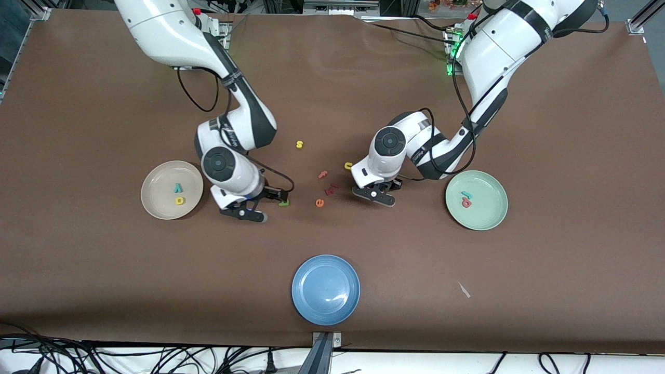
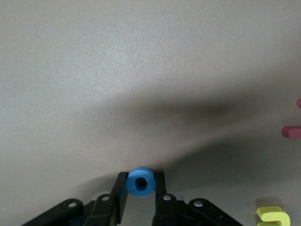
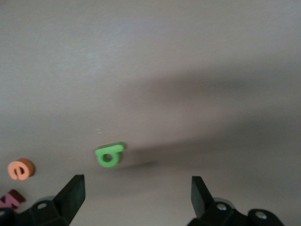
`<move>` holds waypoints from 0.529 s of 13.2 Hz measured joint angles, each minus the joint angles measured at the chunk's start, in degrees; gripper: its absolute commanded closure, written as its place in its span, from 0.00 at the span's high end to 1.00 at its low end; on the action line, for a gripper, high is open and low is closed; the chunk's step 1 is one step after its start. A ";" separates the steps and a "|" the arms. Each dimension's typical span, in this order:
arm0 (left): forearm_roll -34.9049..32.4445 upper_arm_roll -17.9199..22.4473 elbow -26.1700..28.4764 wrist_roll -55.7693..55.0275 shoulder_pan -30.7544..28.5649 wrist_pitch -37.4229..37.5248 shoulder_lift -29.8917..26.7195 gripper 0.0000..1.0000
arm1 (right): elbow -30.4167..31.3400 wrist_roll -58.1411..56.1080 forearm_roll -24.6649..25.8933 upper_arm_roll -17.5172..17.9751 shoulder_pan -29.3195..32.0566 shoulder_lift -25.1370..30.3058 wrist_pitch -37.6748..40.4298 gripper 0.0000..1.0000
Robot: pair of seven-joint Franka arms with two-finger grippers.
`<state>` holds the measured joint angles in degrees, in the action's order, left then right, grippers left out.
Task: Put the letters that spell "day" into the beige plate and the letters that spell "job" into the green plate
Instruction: 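Grasp blue o with the left gripper while the right gripper reaches green g, then place o in green plate with the left gripper while the right gripper grasps g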
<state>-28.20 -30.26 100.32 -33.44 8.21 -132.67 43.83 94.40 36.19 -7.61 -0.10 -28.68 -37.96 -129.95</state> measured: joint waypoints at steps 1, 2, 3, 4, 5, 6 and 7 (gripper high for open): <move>0.00 0.05 0.00 0.00 -0.02 0.39 -0.10 0.06 | -0.67 0.78 0.00 0.02 -0.59 -0.92 -0.38 1.00; 0.00 0.07 -0.02 0.00 -0.07 1.35 -0.37 0.06 | -1.32 1.16 0.00 0.01 -0.85 -1.72 -0.60 1.00; 0.00 0.08 -0.11 0.00 -0.11 2.81 -0.89 0.06 | -1.95 1.41 0.00 0.01 -0.97 -2.47 -0.82 1.00; 0.00 0.08 -0.26 0.01 -0.18 4.46 -1.73 0.06 | -2.52 1.77 0.00 0.01 -1.06 -3.07 -1.13 1.00; 0.00 0.08 -0.35 0.18 -0.32 6.30 -2.90 0.06 | -2.93 2.00 0.00 0.01 -1.17 -3.60 -1.60 1.00; 0.00 0.08 -0.41 0.57 -0.51 8.13 -4.26 0.07 | -3.20 2.10 0.00 0.01 -1.31 -4.07 -2.14 1.00; 0.00 0.12 -0.42 1.16 -0.73 9.66 -5.69 0.07 | -3.48 2.15 0.00 0.01 -1.47 -4.52 -2.46 0.99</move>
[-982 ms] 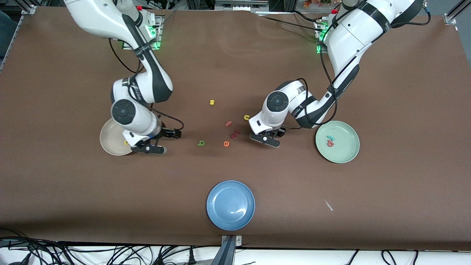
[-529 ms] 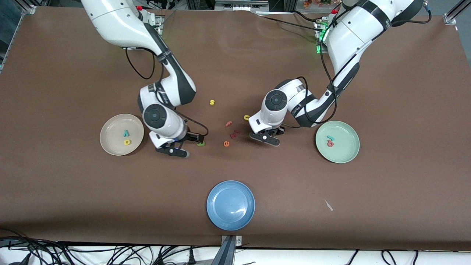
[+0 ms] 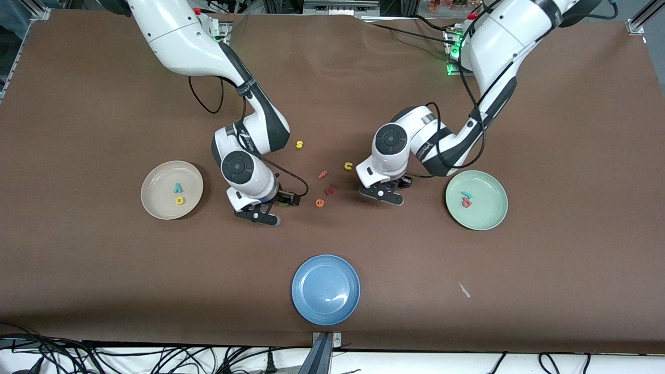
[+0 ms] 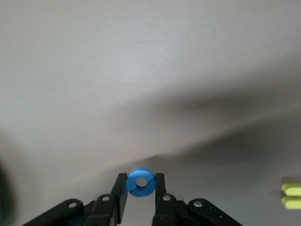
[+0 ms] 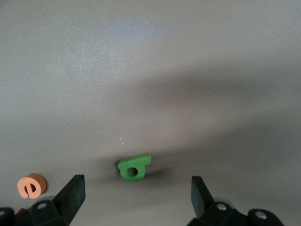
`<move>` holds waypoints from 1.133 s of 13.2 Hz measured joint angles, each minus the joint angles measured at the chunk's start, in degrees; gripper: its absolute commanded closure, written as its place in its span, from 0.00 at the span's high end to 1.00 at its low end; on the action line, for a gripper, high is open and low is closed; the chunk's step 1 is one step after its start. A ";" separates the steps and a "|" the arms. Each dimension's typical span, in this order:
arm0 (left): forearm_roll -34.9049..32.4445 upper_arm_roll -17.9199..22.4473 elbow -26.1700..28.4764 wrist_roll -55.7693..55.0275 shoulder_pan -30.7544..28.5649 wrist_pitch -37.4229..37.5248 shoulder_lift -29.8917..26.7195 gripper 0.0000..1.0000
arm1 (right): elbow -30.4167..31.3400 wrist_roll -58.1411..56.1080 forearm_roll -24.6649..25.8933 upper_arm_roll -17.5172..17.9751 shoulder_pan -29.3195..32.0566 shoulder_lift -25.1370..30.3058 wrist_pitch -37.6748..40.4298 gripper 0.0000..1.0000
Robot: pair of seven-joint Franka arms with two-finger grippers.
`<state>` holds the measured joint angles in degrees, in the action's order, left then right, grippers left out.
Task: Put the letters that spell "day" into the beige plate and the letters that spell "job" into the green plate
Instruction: 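Place o in green plate with the left gripper while the right gripper grasps g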
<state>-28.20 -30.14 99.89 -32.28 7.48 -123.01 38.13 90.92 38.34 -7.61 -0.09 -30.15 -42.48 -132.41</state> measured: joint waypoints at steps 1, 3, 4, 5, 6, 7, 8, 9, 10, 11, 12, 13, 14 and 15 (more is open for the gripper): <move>0.00 0.08 0.01 0.29 -0.47 1.17 -1.26 0.07 | -0.23 0.05 0.00 0.00 -0.16 -0.43 -0.14 0.99; 0.00 0.16 0.06 3.27 -2.55 2.78 -2.76 0.07 | -0.34 0.10 0.00 0.00 -0.44 -0.97 -0.51 0.92; 0.00 0.24 0.08 6.76 -4.09 2.93 -3.03 0.07 | -0.35 0.12 0.00 0.00 -0.61 -1.20 -0.62 0.90; 0.01 0.27 0.10 11.15 -6.09 2.95 -3.09 0.07 | -0.35 0.12 0.00 0.01 -0.81 -1.45 -0.74 0.86; 0.02 0.29 0.19 15.79 -8.32 2.95 -3.09 0.07 | -0.35 0.12 0.00 0.01 -0.97 -1.66 -0.83 0.83; 0.06 0.32 0.35 20.58 -10.51 2.95 -3.09 0.07 | -0.35 0.12 0.00 0.00 -1.06 -1.81 -0.90 0.81; 0.08 0.37 0.54 24.84 -12.52 2.95 -3.08 0.08 | -0.36 0.12 0.00 0.01 -1.10 -1.90 -0.92 0.75; 0.08 0.44 0.76 28.31 -14.32 2.95 -3.07 0.08 | -0.36 0.12 0.01 0.00 -1.10 -2.00 -0.93 0.71; 0.08 0.47 0.96 31.24 -15.98 2.95 -3.04 0.08 | -0.36 0.12 0.01 0.00 -1.10 -2.09 -0.93 0.66; 0.08 0.50 1.15 33.74 -17.39 2.94 -3.00 0.08 | -0.36 0.12 0.01 0.00 -1.10 -2.17 -0.93 0.64; 0.08 0.51 1.40 35.28 -18.40 2.94 -2.99 0.16 | -0.36 0.11 0.01 0.00 -1.10 -2.21 -0.94 0.62; 0.08 0.50 1.78 36.34 -19.18 2.93 -2.99 0.47 | -0.37 0.10 0.01 -0.02 -1.10 -2.20 -0.97 0.62; 0.08 0.50 2.10 37.32 -19.71 2.91 -2.98 0.91 | -0.42 0.10 0.01 -0.09 -1.09 -2.20 -0.97 0.60; 0.08 0.50 2.23 38.10 -20.01 2.90 -2.98 1.00 | -0.45 0.10 0.01 -0.12 -1.09 -2.20 -0.97 0.59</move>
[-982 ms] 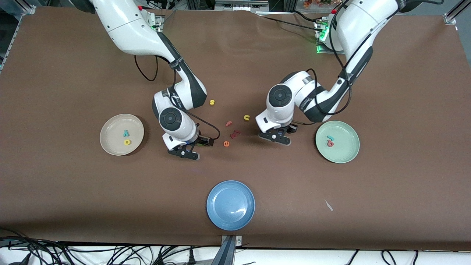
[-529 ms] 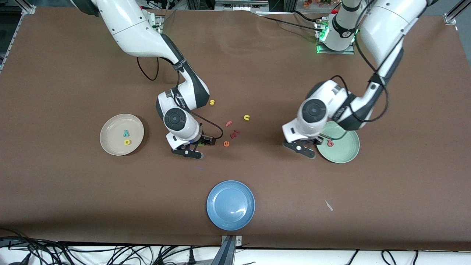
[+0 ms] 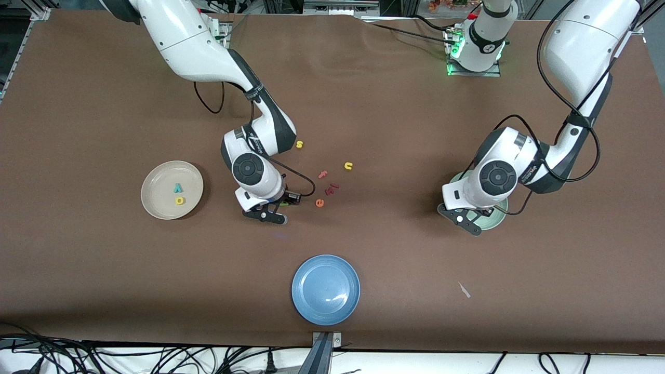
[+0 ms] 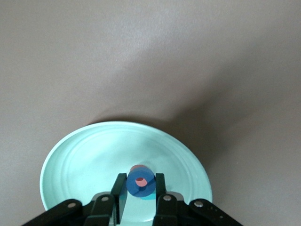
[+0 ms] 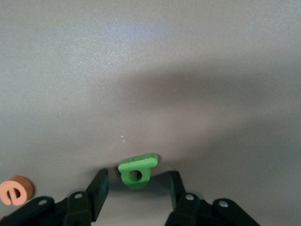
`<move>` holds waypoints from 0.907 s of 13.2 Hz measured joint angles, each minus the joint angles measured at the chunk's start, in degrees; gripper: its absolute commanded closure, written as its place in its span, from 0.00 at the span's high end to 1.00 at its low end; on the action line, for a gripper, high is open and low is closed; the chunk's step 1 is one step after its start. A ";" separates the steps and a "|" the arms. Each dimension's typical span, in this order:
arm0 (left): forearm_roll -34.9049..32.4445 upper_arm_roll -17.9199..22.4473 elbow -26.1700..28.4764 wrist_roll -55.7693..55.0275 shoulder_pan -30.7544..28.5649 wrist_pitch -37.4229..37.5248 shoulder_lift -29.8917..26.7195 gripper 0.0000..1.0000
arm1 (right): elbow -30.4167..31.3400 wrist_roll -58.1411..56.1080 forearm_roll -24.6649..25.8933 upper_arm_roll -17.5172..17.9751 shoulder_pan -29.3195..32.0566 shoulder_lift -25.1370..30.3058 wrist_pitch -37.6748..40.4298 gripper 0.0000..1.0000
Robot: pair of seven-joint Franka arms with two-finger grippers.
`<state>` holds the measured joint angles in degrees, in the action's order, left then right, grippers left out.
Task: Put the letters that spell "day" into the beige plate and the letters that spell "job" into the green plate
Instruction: 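Place o in green plate with the left gripper while the right gripper grasps g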
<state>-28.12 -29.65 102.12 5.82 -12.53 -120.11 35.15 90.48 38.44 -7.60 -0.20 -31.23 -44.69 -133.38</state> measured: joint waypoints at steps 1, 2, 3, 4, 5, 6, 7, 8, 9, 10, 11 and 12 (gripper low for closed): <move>0.00 -0.02 0.01 0.31 -0.17 -0.01 0.00 1.00 | -0.02 0.00 0.00 -0.03 0.01 0.00 0.00 0.58; 0.00 -0.06 0.00 0.39 -0.30 -0.01 -0.02 1.00 | -0.03 0.00 0.00 -0.05 0.06 0.00 0.00 0.57; 0.00 -0.13 -0.02 0.44 -0.36 -0.02 -0.04 1.00 | -0.04 0.00 0.00 -0.05 0.10 0.00 0.00 0.53; 0.00 -0.27 -0.13 0.46 -0.39 -0.05 -0.08 1.00 | -0.06 0.00 0.00 -0.07 0.12 0.00 0.00 0.50; 0.16 -0.66 -0.38 0.46 -0.46 -0.13 -0.17 1.00 | -0.07 0.00 0.00 -0.08 0.12 0.00 0.00 0.48; 0.88 -1.52 -0.95 0.44 -0.62 -0.18 -0.46 1.00 | -0.14 0.00 0.00 -0.11 0.13 0.00 0.00 0.47; 2.72 -2.29 -2.01 0.42 -0.65 0.07 -1.15 1.00 | -0.17 0.00 0.00 -0.11 0.13 0.00 0.00 0.46; 5.04 -2.91 -3.69 0.42 -0.58 1.68 -2.12 1.00 | -0.19 0.00 0.00 -0.12 0.14 0.00 0.00 0.45; 7.04 -3.37 -5.99 0.42 -0.46 4.78 -3.14 1.00 | -0.19 0.00 0.00 -0.12 0.14 0.00 0.01 0.43; 8.52 -3.92 -8.75 0.42 -0.39 8.68 -4.05 1.00 | -0.20 0.00 0.00 -0.14 0.14 0.00 0.01 0.42; 9.25 -4.58 -11.61 0.37 -0.38 12.47 -4.85 1.00 | -0.20 0.00 0.00 -0.14 0.15 0.00 0.02 0.42; 9.37 -5.12 -14.21 0.11 -0.35 15.54 -5.70 1.00 | -0.22 0.01 0.00 -0.15 0.16 0.01 0.03 0.39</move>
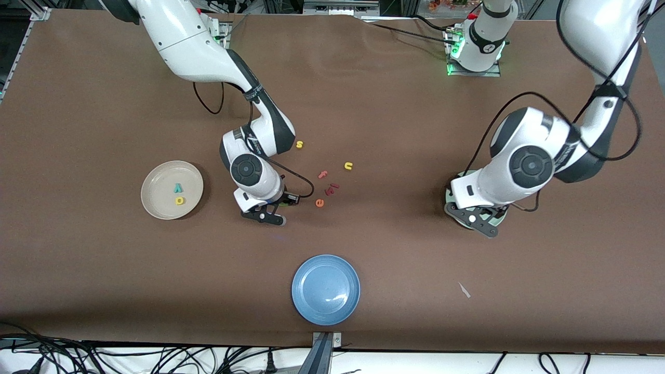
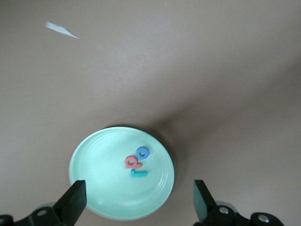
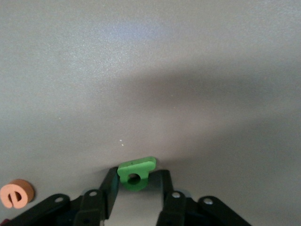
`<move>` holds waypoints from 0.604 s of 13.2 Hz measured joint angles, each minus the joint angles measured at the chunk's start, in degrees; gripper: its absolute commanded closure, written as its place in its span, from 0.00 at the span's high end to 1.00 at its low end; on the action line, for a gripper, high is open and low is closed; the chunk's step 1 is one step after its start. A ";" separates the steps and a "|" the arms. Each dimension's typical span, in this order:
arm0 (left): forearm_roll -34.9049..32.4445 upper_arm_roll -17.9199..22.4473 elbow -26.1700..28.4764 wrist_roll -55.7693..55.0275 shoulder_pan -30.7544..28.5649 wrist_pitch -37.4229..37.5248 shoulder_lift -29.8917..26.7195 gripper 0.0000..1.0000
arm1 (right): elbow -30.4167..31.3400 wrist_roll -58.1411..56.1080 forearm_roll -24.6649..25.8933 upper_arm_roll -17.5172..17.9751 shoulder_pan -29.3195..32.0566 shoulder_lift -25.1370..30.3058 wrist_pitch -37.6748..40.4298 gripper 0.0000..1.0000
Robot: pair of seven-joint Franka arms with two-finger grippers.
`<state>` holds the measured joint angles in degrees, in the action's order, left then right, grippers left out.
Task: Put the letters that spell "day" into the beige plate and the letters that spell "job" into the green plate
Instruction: 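Place o in green plate with the left gripper while the right gripper grasps g, then return the left arm to rest while the right gripper carries g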
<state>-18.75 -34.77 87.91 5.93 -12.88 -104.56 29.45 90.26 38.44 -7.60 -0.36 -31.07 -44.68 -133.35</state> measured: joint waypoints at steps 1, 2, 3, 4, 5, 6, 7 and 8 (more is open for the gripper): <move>0.03 -0.41 -2.02 -0.47 0.02 2.37 -0.96 1.00 | 0.00 0.00 0.00 -0.01 0.00 0.00 0.01 0.39; 0.04 -0.70 -3.39 -1.12 0.05 4.26 -2.08 1.00 | -0.01 0.02 0.00 -0.02 0.00 0.00 0.01 0.38; 0.05 -0.87 -4.16 -1.42 0.15 5.46 -3.39 1.00 | -0.01 0.02 0.00 -0.02 0.00 0.00 0.01 0.36; 0.05 -1.02 -4.57 -1.68 0.24 6.03 -5.00 1.00 | -0.04 0.02 0.00 -0.03 0.00 0.00 0.01 0.34; 0.05 -1.12 -4.82 -1.91 0.31 6.42 -6.82 1.00 | -0.04 0.03 0.00 -0.04 0.00 0.00 0.00 0.32; 0.07 -1.02 -5.08 -2.05 0.49 7.03 -8.74 1.00 | -0.06 0.03 0.00 -0.05 0.01 0.00 0.00 0.32; 0.21 -0.45 -5.62 -2.15 1.04 7.59 -10.58 1.00 | -0.07 0.03 0.00 -0.06 0.01 0.00 0.00 0.32; 0.80 0.13 -6.69 -2.16 1.70 8.50 -12.00 1.00 | -0.08 0.04 0.00 -0.06 0.01 0.00 -0.01 0.32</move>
<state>-17.95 -34.64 81.22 3.76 -11.18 -96.06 17.45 90.18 38.48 -7.60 -0.41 -31.07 -44.68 -133.36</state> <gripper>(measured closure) 0.000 0.678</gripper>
